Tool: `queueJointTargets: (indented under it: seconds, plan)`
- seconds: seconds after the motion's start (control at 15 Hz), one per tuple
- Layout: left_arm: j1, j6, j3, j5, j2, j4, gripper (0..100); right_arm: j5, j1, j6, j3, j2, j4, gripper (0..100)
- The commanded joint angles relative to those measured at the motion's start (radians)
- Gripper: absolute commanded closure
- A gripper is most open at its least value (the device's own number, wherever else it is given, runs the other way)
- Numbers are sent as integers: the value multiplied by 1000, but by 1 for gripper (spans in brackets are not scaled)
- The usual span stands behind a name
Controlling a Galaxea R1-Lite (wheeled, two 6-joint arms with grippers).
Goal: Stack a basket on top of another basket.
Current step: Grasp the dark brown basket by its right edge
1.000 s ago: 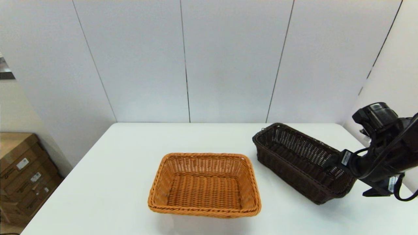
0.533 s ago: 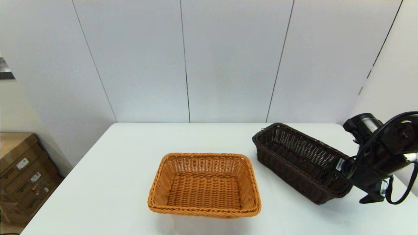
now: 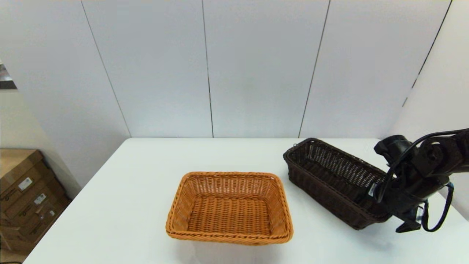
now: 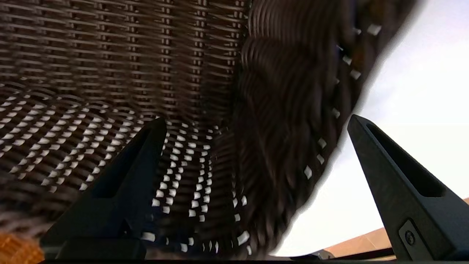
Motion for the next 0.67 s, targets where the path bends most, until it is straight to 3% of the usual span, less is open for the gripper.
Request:
queueJointTargets:
  seconds: [0.07,0.4,0.47,0.67]
  plan:
    - [0,-1,0,0,-1,0,0,26,0,5,-1,37,2,0]
    - [0,-1,0,0,-1,0,0,42,-6,6,-1,28,-36,0]
    - [0,-1,0,0,-1,0,0,42,-6,6,-1,23,-38,100]
    - [1,-1,0,0,-1,0,0,42,-7,6,-1,20,-38,100]
